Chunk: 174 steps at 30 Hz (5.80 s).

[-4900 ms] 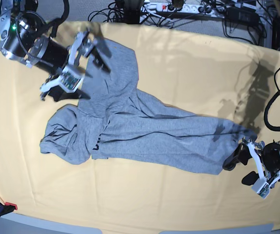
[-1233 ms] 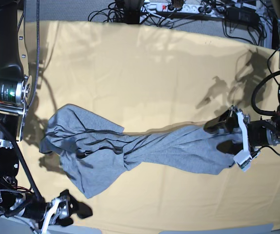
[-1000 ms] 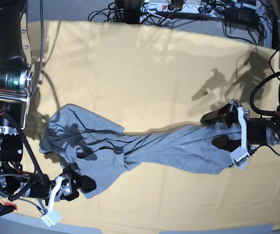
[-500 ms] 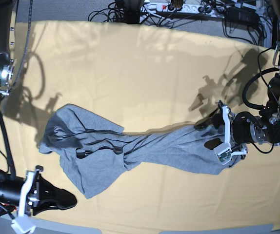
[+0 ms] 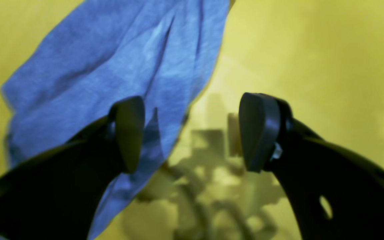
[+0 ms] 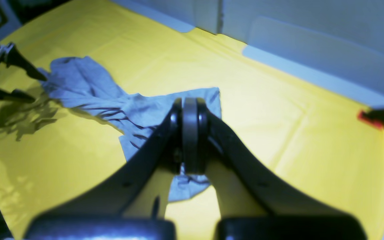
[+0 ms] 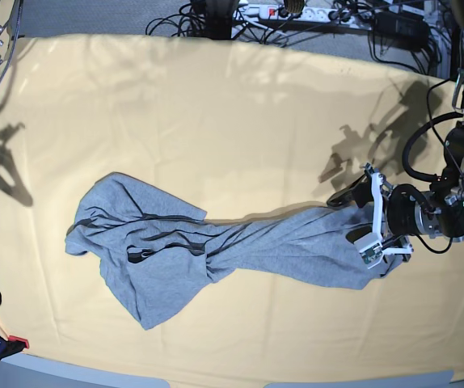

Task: Layout the t-shirt on the table in an organized manner, then fold the t-shirt properly
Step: 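Release the right gripper and regrasp the shirt end with the left gripper, then grasp the shirt with the right gripper while the left gripper holds, then pull the grasped shirt corner outward with the right gripper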

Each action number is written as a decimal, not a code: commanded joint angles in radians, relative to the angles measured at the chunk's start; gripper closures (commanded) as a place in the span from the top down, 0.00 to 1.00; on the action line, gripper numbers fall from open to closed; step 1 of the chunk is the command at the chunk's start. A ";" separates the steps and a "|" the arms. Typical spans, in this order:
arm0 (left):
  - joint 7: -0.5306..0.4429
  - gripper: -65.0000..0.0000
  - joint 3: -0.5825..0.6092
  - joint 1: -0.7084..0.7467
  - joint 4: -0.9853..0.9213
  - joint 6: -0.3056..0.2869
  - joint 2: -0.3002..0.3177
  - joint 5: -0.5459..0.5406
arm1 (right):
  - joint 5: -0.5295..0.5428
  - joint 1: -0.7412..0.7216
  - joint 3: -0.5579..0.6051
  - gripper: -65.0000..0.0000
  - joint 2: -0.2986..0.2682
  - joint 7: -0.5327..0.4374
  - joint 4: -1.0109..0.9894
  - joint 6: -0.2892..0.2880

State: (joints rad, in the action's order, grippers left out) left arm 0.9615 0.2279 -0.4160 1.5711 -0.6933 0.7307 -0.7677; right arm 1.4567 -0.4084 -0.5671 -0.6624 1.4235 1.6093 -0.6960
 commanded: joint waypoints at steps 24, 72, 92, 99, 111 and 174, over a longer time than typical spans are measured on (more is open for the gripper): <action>-0.409 0.52 0.140 -0.023 -0.194 0.009 0.016 0.359 | 0.027 0.068 -0.135 0.00 -0.022 -0.027 0.013 -0.002; -0.547 0.00 0.138 -0.352 -0.221 0.508 -0.108 0.518 | 0.027 0.438 -0.117 0.00 0.189 -0.027 0.215 -0.002; -0.433 0.62 0.138 -0.446 -0.440 0.787 -0.154 0.636 | -0.271 0.404 0.401 0.44 0.280 -0.027 0.306 -0.002; -0.466 0.62 0.138 -0.465 -0.440 0.719 -0.130 0.605 | -0.819 0.397 0.544 0.44 0.280 -0.312 0.306 -0.002; -0.394 0.62 0.138 -0.474 -0.440 0.633 -0.132 0.514 | -1.189 0.399 0.648 0.44 0.280 -0.683 0.150 -0.002; -0.145 0.62 0.138 -0.460 -0.440 0.057 -0.129 -0.008 | -0.942 0.655 0.642 0.74 -0.233 -0.250 0.624 0.018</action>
State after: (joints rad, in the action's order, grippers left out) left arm 0.8383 0.3740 -0.8394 1.1183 -0.6369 0.5930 -0.7563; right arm 0.5137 0.2611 0.0864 -0.8749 1.1851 2.2162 -0.6807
